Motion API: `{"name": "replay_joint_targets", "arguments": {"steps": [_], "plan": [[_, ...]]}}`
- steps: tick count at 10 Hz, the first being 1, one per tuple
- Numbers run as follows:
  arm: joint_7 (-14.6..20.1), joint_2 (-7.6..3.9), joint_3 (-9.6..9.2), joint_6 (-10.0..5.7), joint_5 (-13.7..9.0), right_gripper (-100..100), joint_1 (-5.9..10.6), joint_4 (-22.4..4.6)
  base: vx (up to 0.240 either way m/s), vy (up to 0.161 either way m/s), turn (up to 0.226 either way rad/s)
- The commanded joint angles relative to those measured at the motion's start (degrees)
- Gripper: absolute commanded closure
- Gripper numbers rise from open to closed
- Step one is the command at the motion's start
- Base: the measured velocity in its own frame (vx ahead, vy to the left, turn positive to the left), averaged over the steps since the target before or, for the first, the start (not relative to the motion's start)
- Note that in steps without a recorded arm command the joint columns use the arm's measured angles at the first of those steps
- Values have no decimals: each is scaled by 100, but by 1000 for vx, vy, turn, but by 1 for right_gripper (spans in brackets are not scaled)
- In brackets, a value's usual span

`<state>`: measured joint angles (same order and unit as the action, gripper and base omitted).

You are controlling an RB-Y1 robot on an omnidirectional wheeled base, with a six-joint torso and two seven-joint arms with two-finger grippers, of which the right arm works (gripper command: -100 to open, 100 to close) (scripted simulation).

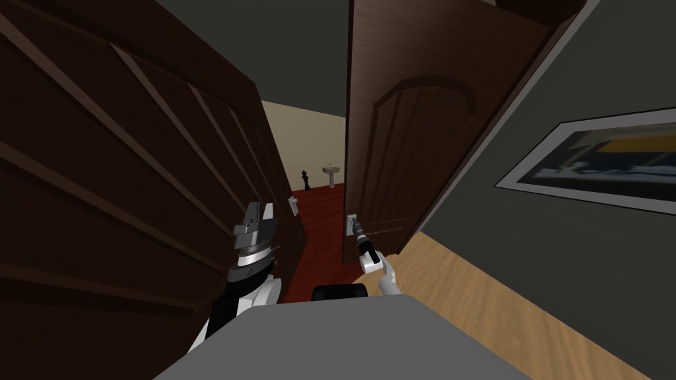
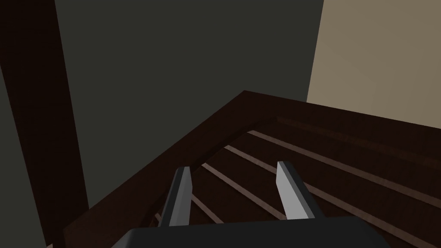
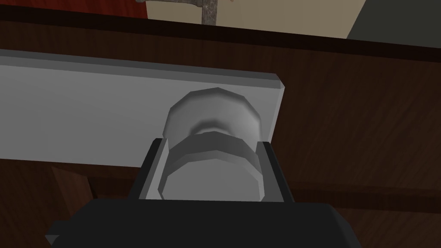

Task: Push the door open

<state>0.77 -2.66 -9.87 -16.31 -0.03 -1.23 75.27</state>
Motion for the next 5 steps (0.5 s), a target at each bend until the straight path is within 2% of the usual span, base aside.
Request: {"name": "replay_joint_targets", "arguments": {"steps": [1, 5], "plan": [[-32, -10, 168, -13, -10, 100, 42, 4, 84, 74, -67], [-106, 70, 380, -13, -14, 100, 118, -87, 85, 79, -65]]}}
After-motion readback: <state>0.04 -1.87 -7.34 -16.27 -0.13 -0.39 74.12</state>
